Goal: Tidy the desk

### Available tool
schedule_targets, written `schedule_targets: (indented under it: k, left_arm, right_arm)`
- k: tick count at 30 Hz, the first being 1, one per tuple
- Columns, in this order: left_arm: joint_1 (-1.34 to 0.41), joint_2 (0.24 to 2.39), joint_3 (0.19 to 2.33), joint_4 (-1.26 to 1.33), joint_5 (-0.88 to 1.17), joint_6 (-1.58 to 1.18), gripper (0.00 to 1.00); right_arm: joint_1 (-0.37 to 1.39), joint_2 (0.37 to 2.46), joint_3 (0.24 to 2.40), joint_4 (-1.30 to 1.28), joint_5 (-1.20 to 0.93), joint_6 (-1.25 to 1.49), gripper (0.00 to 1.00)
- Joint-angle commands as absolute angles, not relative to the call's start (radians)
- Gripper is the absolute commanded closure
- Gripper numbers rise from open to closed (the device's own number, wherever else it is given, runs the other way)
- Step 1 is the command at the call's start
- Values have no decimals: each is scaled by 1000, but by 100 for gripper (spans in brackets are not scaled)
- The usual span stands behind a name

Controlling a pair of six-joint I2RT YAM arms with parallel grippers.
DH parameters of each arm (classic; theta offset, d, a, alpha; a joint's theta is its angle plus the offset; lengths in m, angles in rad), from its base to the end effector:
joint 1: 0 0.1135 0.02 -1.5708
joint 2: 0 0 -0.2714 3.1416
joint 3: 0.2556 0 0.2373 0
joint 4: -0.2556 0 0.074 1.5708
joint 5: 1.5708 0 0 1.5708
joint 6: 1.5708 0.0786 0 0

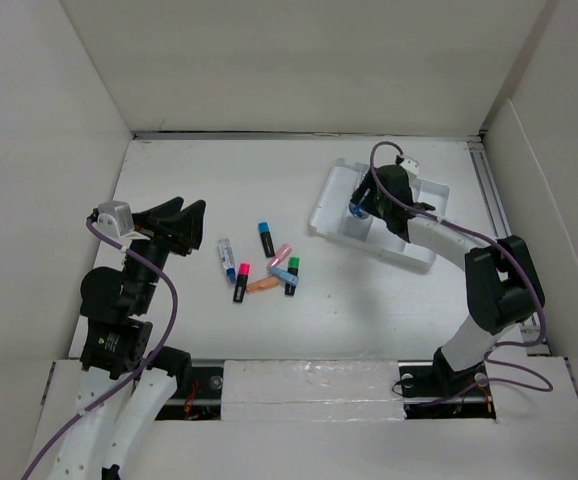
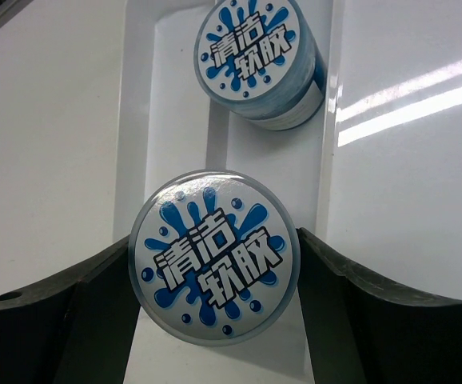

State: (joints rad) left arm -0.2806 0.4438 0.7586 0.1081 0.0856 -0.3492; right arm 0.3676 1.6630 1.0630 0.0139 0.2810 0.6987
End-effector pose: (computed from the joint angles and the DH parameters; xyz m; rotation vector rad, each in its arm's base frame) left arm 0.1072 -0.0379 0.4207 0.0373 1.1696 -0.6069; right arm 0.3745 0.1209 0.2209 0.5133 2.0861 0.3231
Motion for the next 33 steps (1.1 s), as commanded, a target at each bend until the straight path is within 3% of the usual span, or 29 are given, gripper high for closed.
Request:
schedule_targets:
  k: [1, 7, 11, 19, 21, 22, 24, 26, 33]
  left_arm:
    - [-282, 451, 772, 156, 90, -341, 50]
    - [-282, 459, 773, 156, 90, -342, 50]
    - [-282, 456, 769, 163, 91, -339, 50]
    - [-282, 459, 772, 155, 86, -339, 50]
    - [-282, 456, 770, 163, 94, -341, 50]
    - [-282, 454, 769, 164, 94, -341, 50]
    - [-282, 462, 772, 160, 86, -339, 51]
    - [-282, 462, 772, 156, 90, -341, 50]
    - [-282, 456, 772, 158, 84, -339, 50]
  right_arm:
    - [374, 1664, 1097, 45, 319, 715, 35]
    - [385, 1686, 1111, 28, 324, 715, 33]
    - [394, 1686, 1120, 17, 339, 715, 10]
    - [474, 1632, 1135, 17, 416, 689, 9]
    - [498, 1608, 1120, 49, 419, 670, 18]
    - [537, 1602, 1109, 72, 407, 651, 44]
    - [607, 1600, 1100, 127, 384, 631, 79]
    - [655, 1615, 1114, 132, 388, 612, 96]
    - [824, 1712, 1193, 132, 348, 588, 100]
